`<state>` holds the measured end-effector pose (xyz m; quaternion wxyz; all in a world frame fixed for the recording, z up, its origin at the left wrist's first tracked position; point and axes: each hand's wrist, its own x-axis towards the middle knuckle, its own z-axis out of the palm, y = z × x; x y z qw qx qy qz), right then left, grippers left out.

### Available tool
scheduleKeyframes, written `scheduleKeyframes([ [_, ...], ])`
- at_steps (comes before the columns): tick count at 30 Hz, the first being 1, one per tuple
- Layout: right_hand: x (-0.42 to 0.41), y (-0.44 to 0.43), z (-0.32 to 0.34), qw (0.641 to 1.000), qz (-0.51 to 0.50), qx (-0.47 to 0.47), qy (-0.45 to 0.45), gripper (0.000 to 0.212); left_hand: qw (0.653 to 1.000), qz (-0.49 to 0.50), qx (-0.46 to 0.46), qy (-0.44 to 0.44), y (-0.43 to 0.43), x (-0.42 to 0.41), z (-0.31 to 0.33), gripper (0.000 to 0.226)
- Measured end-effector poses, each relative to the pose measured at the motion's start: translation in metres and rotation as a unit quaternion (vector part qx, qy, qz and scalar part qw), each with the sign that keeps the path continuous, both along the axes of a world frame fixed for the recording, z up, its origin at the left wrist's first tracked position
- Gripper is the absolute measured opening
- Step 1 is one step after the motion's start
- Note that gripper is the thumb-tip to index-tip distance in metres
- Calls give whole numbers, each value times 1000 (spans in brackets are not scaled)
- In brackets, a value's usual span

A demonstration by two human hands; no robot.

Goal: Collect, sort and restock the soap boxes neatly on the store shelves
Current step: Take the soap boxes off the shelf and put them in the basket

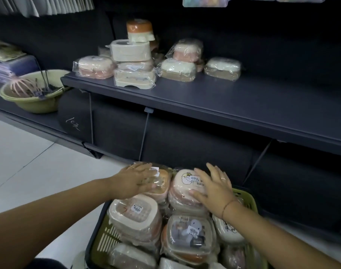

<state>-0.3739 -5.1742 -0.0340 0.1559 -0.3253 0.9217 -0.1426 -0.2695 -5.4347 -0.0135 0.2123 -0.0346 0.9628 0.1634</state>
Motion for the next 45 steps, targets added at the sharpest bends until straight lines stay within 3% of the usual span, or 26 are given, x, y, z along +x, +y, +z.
scheduleKeyframes([
  [2, -16, -5, 38, 996, 56, -70, 30, 63, 998, 10, 41, 46, 3, -19, 30, 117],
  [5, -59, -14, 98, 962, 119, -212, 126, 54, 976, 45, 83, 198, 7, -66, 85, 57],
  [8, -132, -26, 137, 940, 53, -278, 191, 48, 934, 69, 74, 343, 2, -129, 127, 37],
  [11, -210, -43, 149, 956, -26, -213, 201, 61, 920, 85, 18, 382, -12, -198, 143, 47],
  [16, -295, -68, 150, 962, -97, -165, 194, 91, 929, 189, -34, 316, -24, -290, 137, 89],
  [20, -337, -79, 139, 973, -96, -133, 163, 93, 924, 247, -50, 288, -28, -330, 124, 117],
  [23, -347, -76, 128, 977, -69, -116, 163, 84, 914, 245, -95, 308, -30, -331, 122, 115],
  [27, -331, -64, 128, 966, -69, -131, 214, 71, 914, 155, -202, 316, -22, -308, 119, 103],
  [30, -307, -47, 132, 954, -85, -140, 253, 62, 909, 106, -228, 332, -6, -282, 117, 99],
  [33, -278, -21, 135, 951, -101, -160, 245, 56, 908, 76, -216, 351, 14, -253, 120, 95],
  [36, -248, 11, 138, 957, -88, -197, 192, 53, 925, 65, -138, 348, 32, -229, 130, 84],
  [39, -221, 40, 143, 964, -102, -181, 168, 59, 954, 73, -33, 290, 40, -217, 142, 83],
  [43, -192, 61, 151, 971, -149, -133, 131, 68, 974, 97, -31, 204, 53, -208, 157, 93],
  [45, -177, 69, 151, 968, -169, -156, 103, 67, 976, 94, -8, 198, 62, -202, 156, 100],
])
